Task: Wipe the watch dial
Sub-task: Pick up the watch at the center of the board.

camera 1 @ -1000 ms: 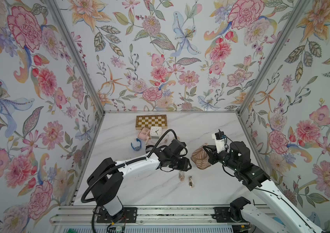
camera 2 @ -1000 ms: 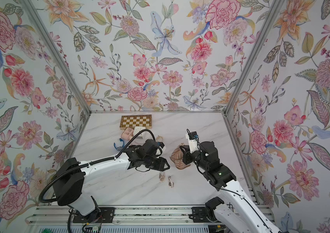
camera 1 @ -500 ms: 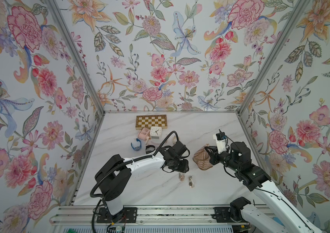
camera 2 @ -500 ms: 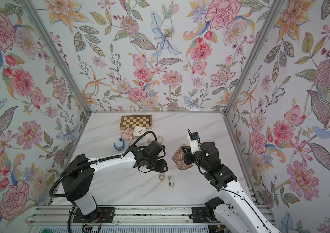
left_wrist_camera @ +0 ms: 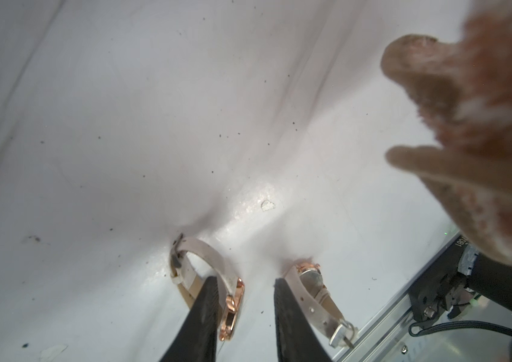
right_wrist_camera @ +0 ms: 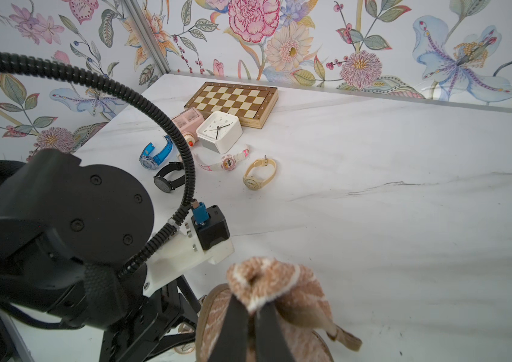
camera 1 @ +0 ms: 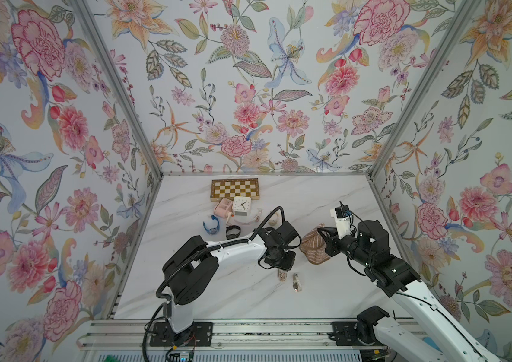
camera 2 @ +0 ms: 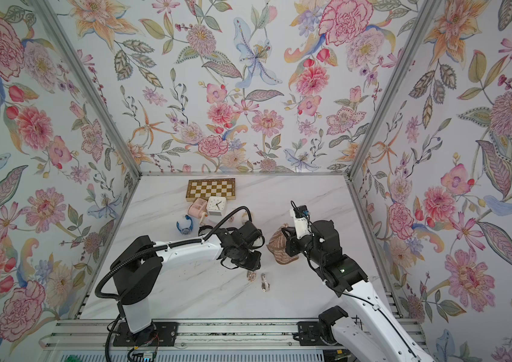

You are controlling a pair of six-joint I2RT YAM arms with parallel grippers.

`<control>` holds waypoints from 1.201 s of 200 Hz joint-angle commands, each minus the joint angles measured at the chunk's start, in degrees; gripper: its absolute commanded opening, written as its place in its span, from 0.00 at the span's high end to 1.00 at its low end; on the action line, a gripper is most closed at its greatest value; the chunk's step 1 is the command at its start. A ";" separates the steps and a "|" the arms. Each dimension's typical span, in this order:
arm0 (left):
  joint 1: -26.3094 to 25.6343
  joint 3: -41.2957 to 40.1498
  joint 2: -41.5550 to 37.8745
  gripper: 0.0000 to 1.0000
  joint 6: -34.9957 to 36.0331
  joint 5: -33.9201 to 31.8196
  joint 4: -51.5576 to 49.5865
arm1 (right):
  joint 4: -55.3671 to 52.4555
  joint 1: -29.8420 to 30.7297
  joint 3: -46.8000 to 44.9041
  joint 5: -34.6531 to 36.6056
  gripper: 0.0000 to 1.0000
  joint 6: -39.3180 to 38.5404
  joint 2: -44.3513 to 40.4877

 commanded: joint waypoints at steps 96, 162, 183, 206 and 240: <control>-2.20 6.13 4.27 0.75 2.35 -5.87 -8.30 | 1.16 -0.25 -1.79 -1.07 1.00 -1.22 -1.88; -2.78 6.31 5.27 0.77 2.38 -5.89 -8.81 | 1.18 -0.29 -2.15 -0.88 1.00 -1.28 -2.57; -2.91 6.39 5.70 0.78 2.38 -6.20 -9.08 | 1.15 -0.29 -2.19 -0.79 1.00 -1.32 -2.82; -2.95 6.43 5.96 0.79 2.34 -6.51 -9.20 | 1.16 -0.29 -2.36 -0.44 1.00 -1.38 -3.09; -2.99 6.84 6.75 0.80 2.45 -6.77 -9.34 | 1.15 -0.29 -2.40 -0.44 1.00 -1.44 -3.58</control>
